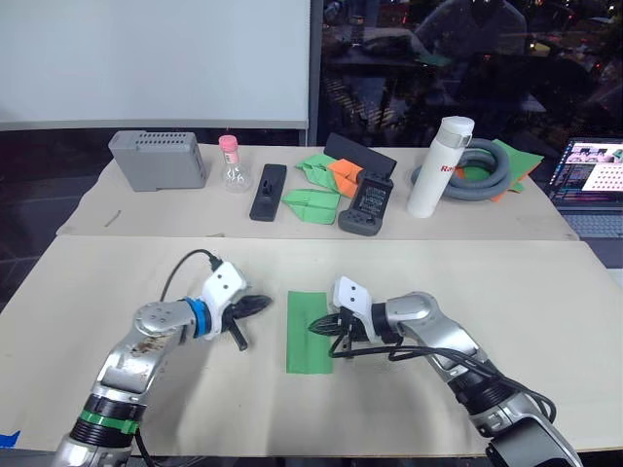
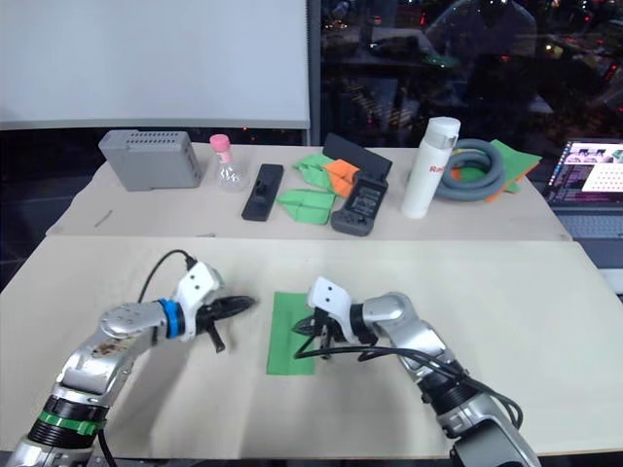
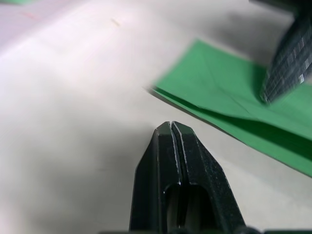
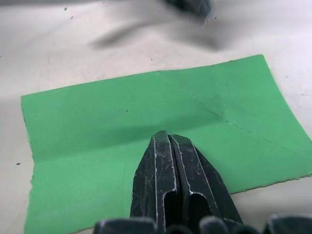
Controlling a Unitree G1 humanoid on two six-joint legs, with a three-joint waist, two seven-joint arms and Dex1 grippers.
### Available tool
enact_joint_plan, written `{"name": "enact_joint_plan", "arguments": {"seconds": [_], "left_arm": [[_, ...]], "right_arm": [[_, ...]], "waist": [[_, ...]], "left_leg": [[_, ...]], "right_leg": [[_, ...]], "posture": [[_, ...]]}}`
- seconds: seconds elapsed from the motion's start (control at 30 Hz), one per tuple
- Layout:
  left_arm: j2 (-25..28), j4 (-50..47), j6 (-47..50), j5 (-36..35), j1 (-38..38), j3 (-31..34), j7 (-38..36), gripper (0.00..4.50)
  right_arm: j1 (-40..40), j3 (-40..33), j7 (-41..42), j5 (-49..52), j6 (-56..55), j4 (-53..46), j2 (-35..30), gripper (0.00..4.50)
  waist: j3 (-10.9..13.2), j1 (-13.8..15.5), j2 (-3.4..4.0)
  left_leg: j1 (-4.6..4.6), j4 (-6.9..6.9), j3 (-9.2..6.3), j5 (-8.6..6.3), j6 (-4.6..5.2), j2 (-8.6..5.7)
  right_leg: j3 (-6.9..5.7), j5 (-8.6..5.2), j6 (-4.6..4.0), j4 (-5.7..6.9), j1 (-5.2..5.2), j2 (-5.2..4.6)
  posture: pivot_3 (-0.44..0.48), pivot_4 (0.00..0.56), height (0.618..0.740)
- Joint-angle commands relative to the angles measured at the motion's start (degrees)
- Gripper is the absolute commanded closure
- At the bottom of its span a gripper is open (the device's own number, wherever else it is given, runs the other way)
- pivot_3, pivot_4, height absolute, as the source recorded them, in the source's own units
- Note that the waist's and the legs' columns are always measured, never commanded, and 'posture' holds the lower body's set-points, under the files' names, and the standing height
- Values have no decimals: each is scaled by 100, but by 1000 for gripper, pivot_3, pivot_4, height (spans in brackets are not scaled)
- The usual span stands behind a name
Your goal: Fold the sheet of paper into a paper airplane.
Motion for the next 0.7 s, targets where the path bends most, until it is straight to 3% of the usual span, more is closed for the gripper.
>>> {"name": "enact_joint_plan", "arguments": {"seconds": [0.03,0.4,0.7], "left_arm": [[-93,-243,-76,-341,-220,97,-124,4500],[-518,87,-235,-43,-493,-918,-184,4500],[-296,394,-276,507,-233,-1536,-248,4500]], "right_arm": [[93,320,-57,-369,248,129,-105,4443],[601,200,-257,-286,923,-763,-476,4443],[863,-144,-527,-76,1311,-1288,-567,4443]], "waist": [[0,3,0],[-1,38,0],[-4,54,-4]], "left_leg": [[1,0,0,0,0,-1],[2,-2,-1,-1,2,-17],[1,-2,1,-3,7,-24]], "right_leg": [[-1,0,0,0,2,-5],[-16,1,1,-3,7,-29],[-14,0,1,-8,8,-25]], "posture": [[0,150,740],[0,150,740],[0,150,740]]}}
